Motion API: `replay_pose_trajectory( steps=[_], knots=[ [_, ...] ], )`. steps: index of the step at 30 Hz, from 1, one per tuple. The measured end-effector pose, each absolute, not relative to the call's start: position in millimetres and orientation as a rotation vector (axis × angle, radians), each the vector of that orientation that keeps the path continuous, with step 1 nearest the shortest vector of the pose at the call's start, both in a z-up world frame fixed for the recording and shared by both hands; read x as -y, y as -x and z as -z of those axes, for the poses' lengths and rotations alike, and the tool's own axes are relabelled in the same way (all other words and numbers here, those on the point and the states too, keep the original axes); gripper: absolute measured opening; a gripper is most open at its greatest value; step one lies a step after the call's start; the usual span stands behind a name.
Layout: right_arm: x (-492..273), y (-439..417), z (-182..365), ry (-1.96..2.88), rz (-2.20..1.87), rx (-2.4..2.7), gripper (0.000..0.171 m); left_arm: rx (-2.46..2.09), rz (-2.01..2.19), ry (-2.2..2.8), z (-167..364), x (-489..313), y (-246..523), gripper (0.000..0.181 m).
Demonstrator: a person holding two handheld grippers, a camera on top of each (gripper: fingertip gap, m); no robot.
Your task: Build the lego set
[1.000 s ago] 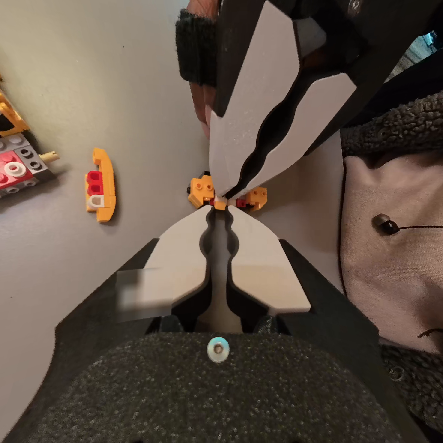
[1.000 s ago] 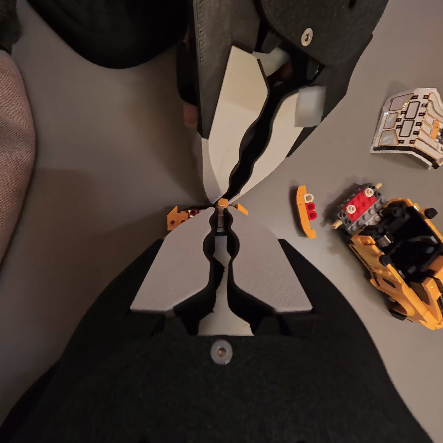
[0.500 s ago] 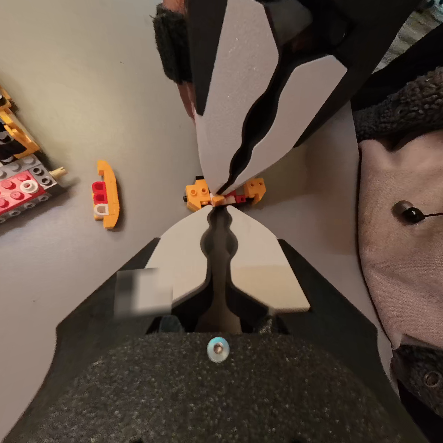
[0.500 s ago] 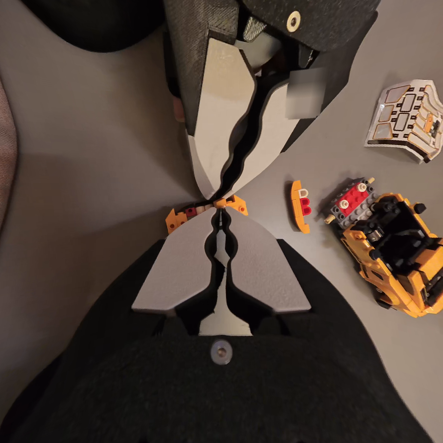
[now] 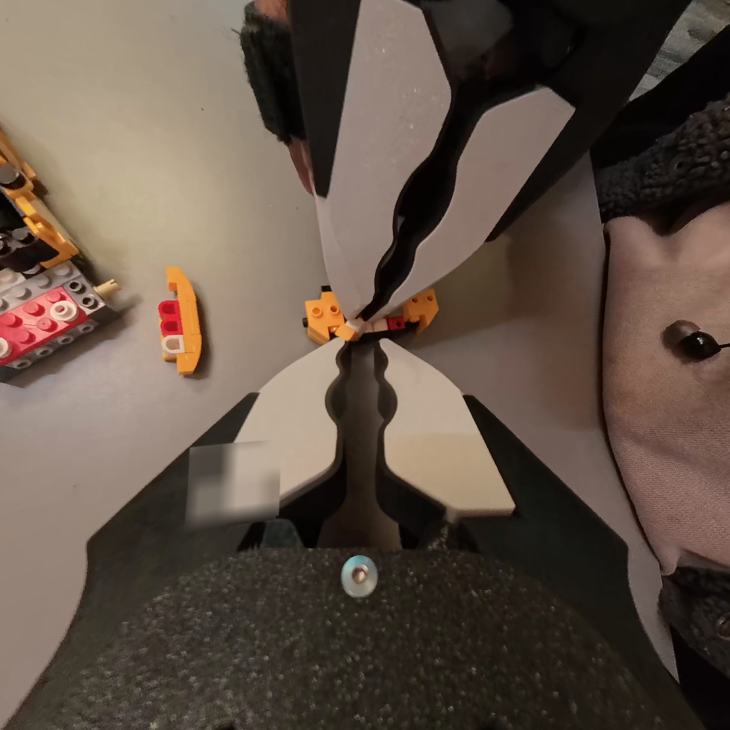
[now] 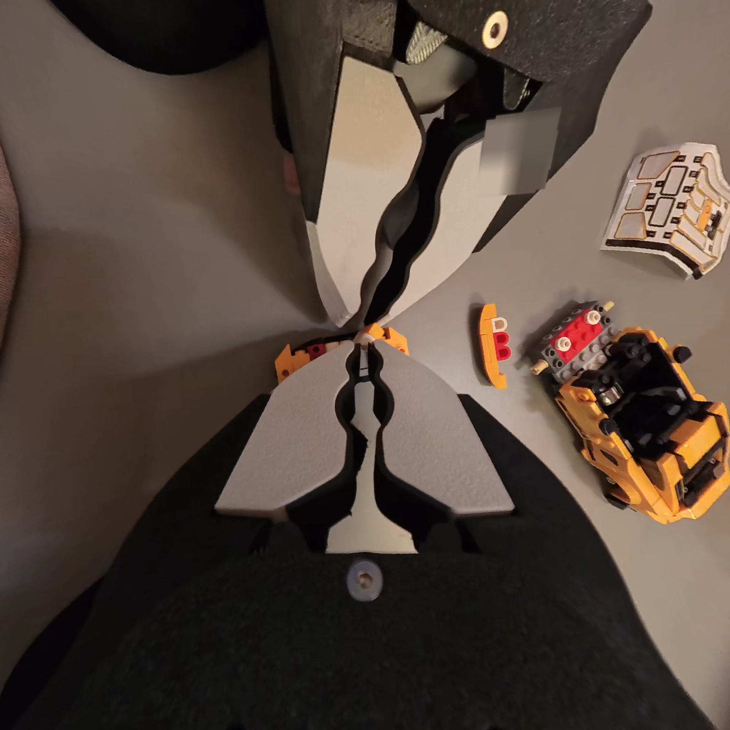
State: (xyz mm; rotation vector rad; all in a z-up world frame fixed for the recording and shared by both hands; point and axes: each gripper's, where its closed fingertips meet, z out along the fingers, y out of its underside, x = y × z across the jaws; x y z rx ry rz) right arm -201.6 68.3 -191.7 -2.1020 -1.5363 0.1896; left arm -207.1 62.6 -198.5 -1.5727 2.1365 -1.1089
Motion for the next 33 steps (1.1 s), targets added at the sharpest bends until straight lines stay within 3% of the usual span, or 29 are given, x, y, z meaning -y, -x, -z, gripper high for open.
replay_pose_trajectory(
  steps=[33],
  knots=[
    [-66.0, 198.8, 193.3, 2.107, -0.211, 1.541, 0.006, -2.144, 1.053, 1.542, 198.6, -56.1, 205.7, 0.018]
  ],
)
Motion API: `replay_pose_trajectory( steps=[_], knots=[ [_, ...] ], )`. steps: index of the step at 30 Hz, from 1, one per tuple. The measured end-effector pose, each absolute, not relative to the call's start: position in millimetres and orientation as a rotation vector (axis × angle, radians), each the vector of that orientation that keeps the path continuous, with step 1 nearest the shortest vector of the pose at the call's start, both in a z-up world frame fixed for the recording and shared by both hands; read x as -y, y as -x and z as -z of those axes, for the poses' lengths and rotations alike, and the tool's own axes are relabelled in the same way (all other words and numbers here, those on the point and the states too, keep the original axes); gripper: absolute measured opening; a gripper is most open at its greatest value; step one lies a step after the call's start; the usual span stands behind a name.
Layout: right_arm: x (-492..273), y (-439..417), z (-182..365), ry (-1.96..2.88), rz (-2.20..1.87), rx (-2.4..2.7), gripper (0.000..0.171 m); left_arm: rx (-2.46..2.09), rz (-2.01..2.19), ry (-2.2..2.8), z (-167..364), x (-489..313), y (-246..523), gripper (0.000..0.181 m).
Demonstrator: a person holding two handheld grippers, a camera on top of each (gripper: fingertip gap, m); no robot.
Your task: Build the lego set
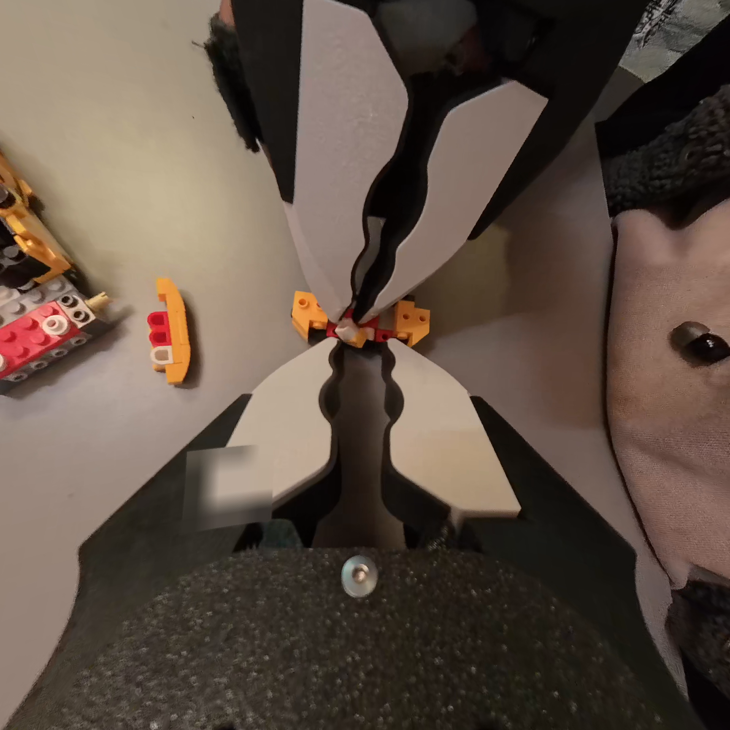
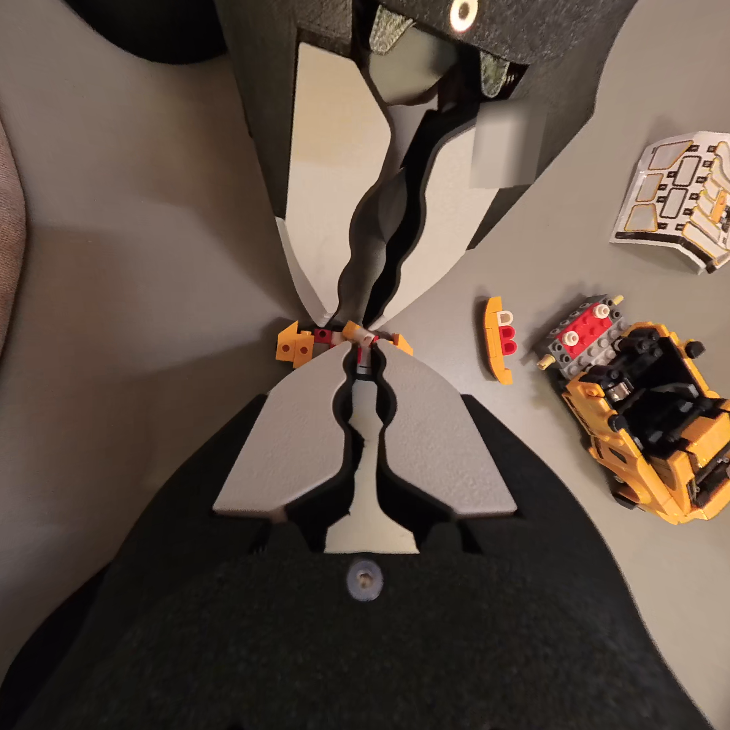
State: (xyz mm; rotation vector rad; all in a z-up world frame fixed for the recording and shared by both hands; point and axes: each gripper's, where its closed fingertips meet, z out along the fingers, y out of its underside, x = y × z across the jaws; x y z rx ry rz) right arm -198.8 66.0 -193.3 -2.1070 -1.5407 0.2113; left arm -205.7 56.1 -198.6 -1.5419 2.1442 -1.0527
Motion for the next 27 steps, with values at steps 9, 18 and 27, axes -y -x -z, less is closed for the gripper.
replay_pose_trajectory(
  steps=[9, 18, 27],
  knots=[
    [-64.2, 203.6, 190.7, 2.022, -0.215, 1.666, 0.012, -2.120, 1.061, 1.514, 197.3, -58.0, 202.3, 0.012],
    [-64.4, 203.1, 195.3, 2.010, -0.221, 1.714, 0.008, -2.107, 1.075, 1.533, 198.6, -60.8, 202.2, 0.010],
    [-67.4, 201.0, 191.4, 2.112, -0.402, 1.425, 0.002, -2.106, 1.052, 1.511, 198.2, -63.0, 202.2, 0.013]
  ],
)
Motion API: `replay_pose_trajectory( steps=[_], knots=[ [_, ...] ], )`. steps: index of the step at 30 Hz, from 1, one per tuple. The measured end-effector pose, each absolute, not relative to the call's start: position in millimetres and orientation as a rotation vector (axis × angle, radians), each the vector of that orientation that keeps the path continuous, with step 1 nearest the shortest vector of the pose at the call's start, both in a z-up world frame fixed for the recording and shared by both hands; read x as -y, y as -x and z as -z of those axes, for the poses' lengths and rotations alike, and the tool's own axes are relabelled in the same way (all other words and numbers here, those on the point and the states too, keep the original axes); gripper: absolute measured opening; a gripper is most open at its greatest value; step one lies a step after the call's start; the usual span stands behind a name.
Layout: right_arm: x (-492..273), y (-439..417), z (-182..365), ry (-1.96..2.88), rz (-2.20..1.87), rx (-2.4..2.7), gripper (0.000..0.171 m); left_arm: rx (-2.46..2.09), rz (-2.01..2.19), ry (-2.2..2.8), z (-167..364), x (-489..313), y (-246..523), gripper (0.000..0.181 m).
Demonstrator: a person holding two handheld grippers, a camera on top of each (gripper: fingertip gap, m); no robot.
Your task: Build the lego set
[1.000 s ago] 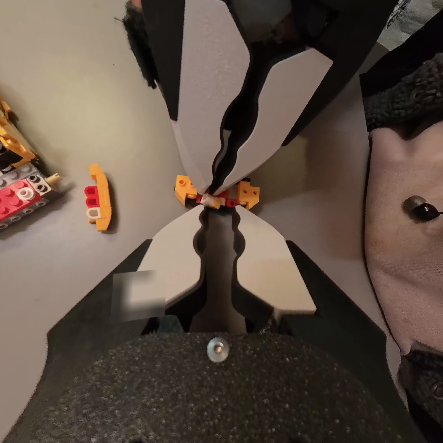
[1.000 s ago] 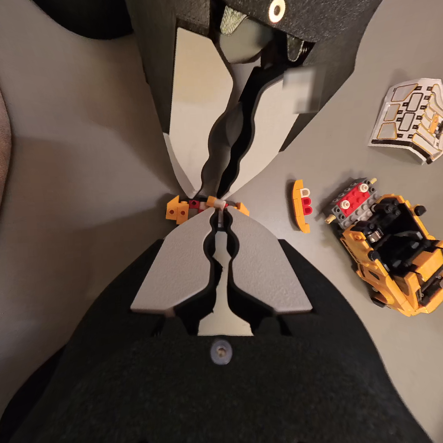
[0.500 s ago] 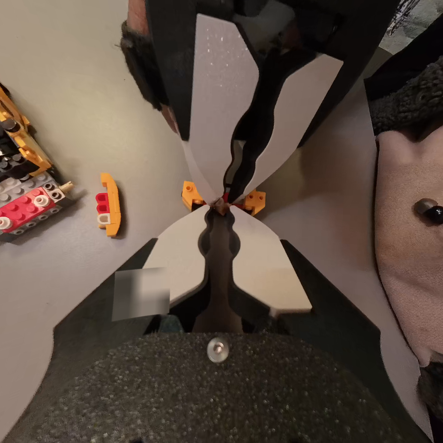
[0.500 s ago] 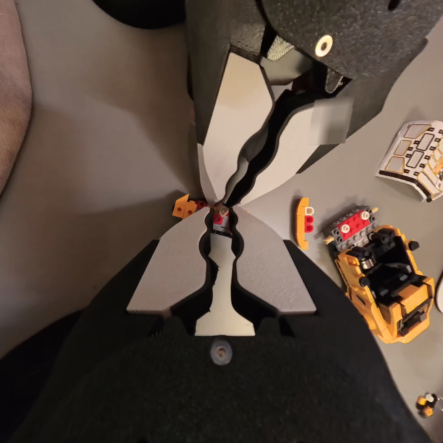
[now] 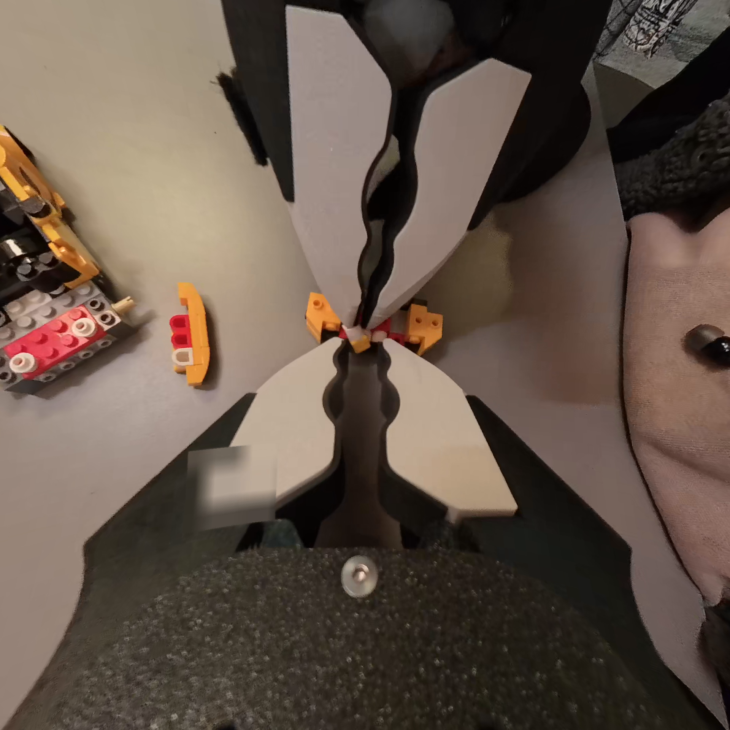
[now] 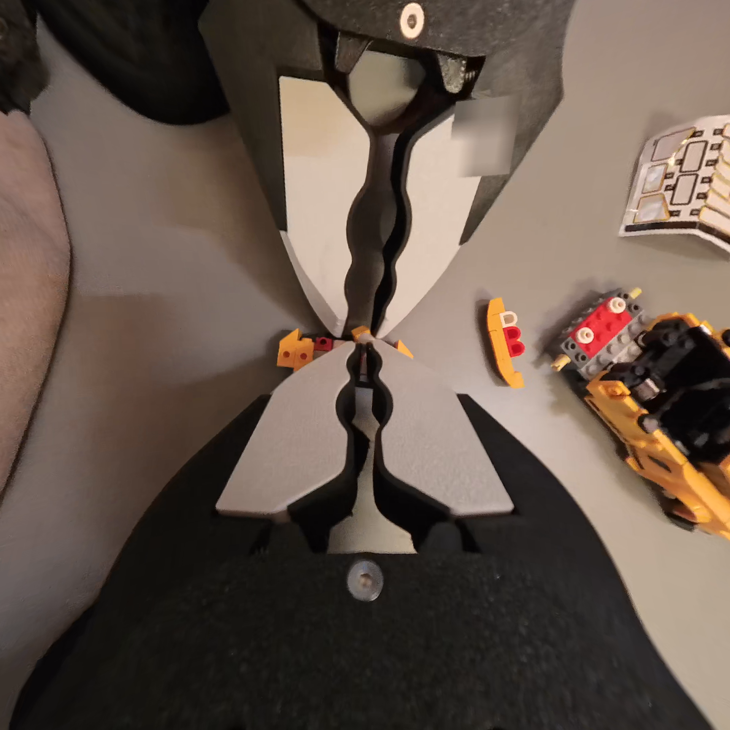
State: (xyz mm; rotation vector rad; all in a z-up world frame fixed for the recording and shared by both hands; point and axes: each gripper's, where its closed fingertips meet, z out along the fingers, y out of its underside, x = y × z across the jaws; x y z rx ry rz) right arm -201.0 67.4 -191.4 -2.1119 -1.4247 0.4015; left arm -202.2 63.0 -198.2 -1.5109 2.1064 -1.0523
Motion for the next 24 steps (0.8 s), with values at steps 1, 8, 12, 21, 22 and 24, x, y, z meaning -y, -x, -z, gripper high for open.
replay_pose_trajectory(
  steps=[1, 8, 12, 21, 22, 24],
  knots=[
    [-67.5, 201.4, 191.1, 2.116, -0.415, 1.397, 0.002, -2.097, 1.049, 1.512, 197.9, -64.0, 201.5, 0.013],
    [-68.3, 202.2, 191.4, 2.166, -0.480, 1.261, 0.000, -2.085, 1.007, 1.523, 199.6, -68.8, 200.5, 0.008],
    [-66.6, 199.9, 194.7, 2.185, -0.460, 1.262, 0.000, -2.087, 1.013, 1.522, 199.0, -69.3, 200.6, 0.008],
    [-70.5, 204.6, 185.8, 2.104, -0.311, 1.373, 0.012, -2.123, 0.977, 1.481, 198.5, -68.3, 201.4, 0.008],
    [-70.7, 205.4, 188.2, 2.105, -0.296, 1.386, 0.012, -2.125, 0.976, 1.479, 198.3, -67.9, 201.6, 0.008],
    [-72.4, 204.8, 191.9, 2.109, -0.268, 1.399, 0.008, -2.131, 0.962, 1.474, 198.9, -68.1, 201.9, 0.008]
  ],
)
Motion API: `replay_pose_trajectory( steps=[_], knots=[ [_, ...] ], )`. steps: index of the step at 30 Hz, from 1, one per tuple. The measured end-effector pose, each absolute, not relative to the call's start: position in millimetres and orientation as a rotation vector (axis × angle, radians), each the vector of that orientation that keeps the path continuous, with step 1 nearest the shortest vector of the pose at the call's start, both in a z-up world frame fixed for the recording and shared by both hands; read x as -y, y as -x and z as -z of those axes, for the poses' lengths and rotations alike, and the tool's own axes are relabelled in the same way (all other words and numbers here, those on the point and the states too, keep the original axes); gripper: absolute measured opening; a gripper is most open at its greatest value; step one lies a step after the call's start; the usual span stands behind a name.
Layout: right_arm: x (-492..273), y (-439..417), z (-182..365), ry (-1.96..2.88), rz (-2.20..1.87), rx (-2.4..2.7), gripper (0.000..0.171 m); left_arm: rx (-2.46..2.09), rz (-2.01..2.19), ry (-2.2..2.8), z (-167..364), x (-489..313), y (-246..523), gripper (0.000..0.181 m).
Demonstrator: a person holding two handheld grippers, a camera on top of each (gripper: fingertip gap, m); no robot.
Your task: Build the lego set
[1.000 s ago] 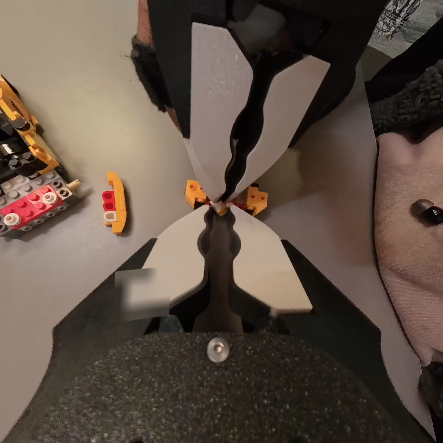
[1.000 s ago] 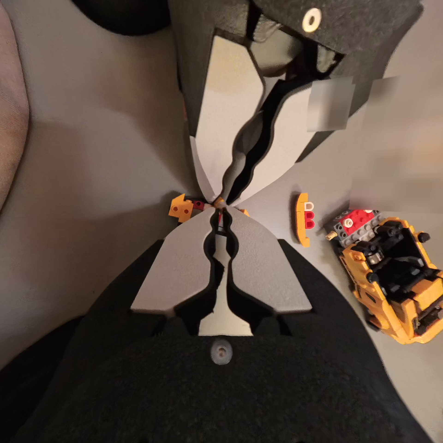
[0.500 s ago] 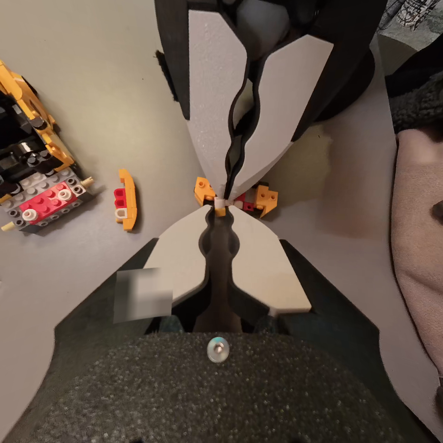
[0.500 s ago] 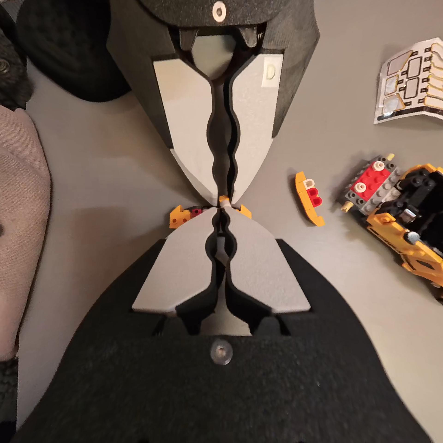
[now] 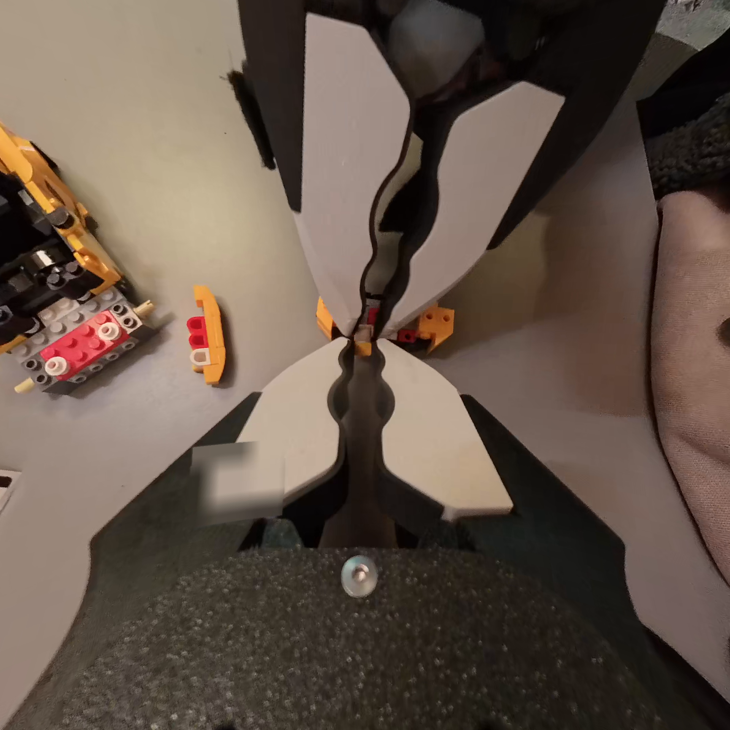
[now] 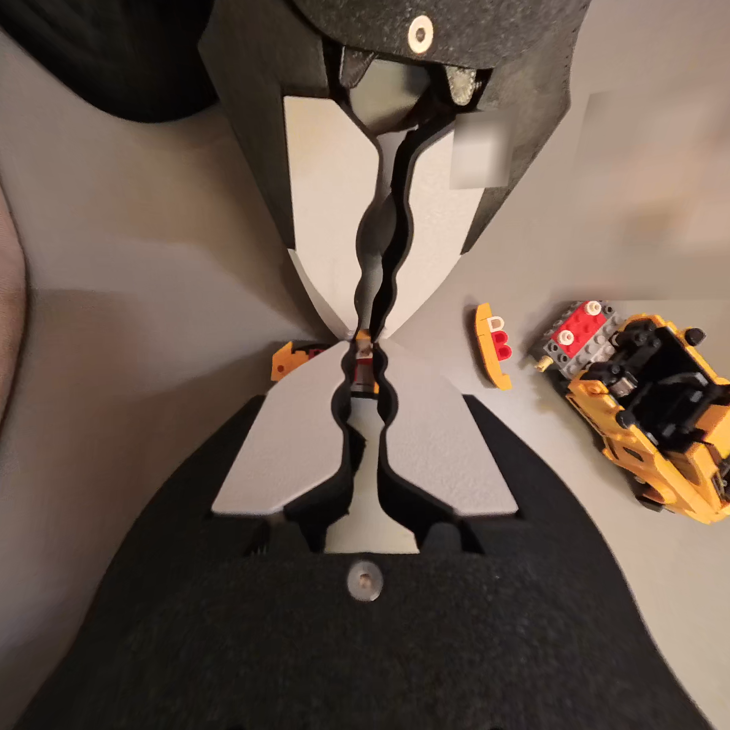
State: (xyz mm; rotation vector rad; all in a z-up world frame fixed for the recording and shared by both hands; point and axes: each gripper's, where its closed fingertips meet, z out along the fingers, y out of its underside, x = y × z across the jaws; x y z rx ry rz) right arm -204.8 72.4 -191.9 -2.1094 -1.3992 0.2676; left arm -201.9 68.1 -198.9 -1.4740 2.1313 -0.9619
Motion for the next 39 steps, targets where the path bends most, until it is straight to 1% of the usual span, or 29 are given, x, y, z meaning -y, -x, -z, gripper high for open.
replay_pose_trajectory(
  steps=[8, 17, 18, 19, 21, 30, 32, 39],
  knots=[
    [-73.2, 202.0, 189.7, 2.112, -0.315, 1.297, 0.007, -2.124, 0.981, 1.460, 198.4, -70.9, 202.3, 0.010],
    [-71.8, 199.6, 192.0, 2.113, -0.332, 1.184, 0.007, -2.107, 1.033, 1.454, 196.3, -69.4, 199.8, 0.007],
    [-72.0, 199.3, 192.1, 2.113, -0.323, 1.180, 0.007, -2.104, 1.042, 1.452, 195.5, -69.3, 199.6, 0.006],
    [-72.8, 198.3, 192.3, 2.115, -0.305, 1.179, 0.007, -2.102, 1.053, 1.449, 194.5, -69.3, 199.8, 0.001],
    [-73.4, 197.6, 192.5, 2.118, -0.283, 1.187, 0.007, -2.097, 1.059, 1.448, 194.0, -69.9, 199.4, 0.000],
    [-75.0, 197.5, 193.3, 2.166, -0.247, 1.202, 0.007, -2.102, 1.026, 1.367, 193.4, -71.9, 197.4, 0.011],
    [-75.1, 197.7, 193.6, 2.181, -0.248, 1.199, 0.006, -2.104, 1.007, 1.350, 194.8, -73.6, 196.2, 0.008],
    [-75.0, 197.5, 194.1, 2.180, -0.252, 1.203, 0.006, -2.116, 1.011, 1.311, 195.5, -73.2, 194.4, 0.009]
  ],
)
